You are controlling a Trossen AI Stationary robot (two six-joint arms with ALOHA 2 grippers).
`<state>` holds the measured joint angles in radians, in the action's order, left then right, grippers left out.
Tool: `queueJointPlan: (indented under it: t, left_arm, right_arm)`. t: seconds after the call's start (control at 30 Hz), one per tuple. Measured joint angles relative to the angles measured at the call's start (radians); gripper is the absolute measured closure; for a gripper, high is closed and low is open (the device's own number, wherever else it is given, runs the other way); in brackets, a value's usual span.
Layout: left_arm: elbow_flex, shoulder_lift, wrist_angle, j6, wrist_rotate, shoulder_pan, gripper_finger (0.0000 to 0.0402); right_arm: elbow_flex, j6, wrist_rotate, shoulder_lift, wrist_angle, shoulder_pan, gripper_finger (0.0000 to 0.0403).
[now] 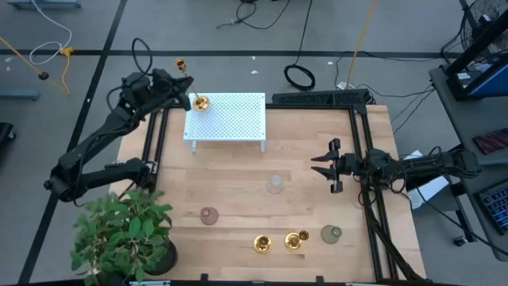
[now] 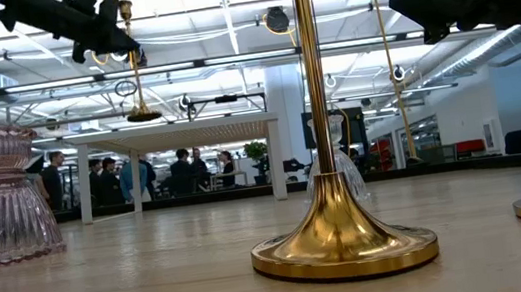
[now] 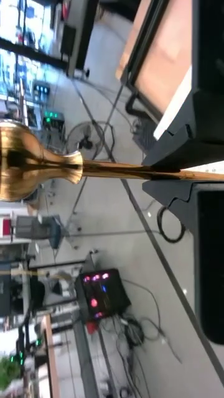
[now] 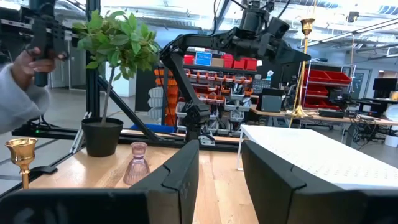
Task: Pick & Place candle stick holders
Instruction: Put the top yellow candle stand on the shelf
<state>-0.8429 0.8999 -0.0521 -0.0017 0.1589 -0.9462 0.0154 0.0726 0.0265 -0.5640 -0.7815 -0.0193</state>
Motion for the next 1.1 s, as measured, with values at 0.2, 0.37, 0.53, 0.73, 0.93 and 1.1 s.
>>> queueJointPlan:
  t: [0.2,0.37,0.53,0.73,0.93,1.1]
  left_arm:
    - [0.000,0.010,-0.005,-0.012,0.025,-0.046,0.0386]
    - [0.000,0.010,-0.006,-0.008,0.005,-0.048,0.0386]
    - [0.000,0.010,-0.031,0.010,-0.061,-0.049,0.0386]
    - [0.000,0.017,-0.034,0.013,-0.089,-0.049,0.0386]
    - [0.000,0.091,-0.044,-0.001,-0.089,-0.049,0.0386]
    - [0.000,0.115,0.005,-0.003,-0.109,-0.049,0.0386]
  right_arm:
    - [0.000,0.000,0.000,0.000,0.000,0.000,0.0289]
    - [0.000,0.000,0.000,0.000,0.000,0.000,0.0289]
    - [0.000,0.000,0.000,0.000,0.000,0.000,0.0289]
    - [0.000,0.000,0.000,0.000,0.000,0.000,0.0289]
    - [0.000,0.000,0.000,0.000,0.000,0.000,0.0289]
    - [0.000,0.000,0.000,0.000,0.000,0.000,0.0289]
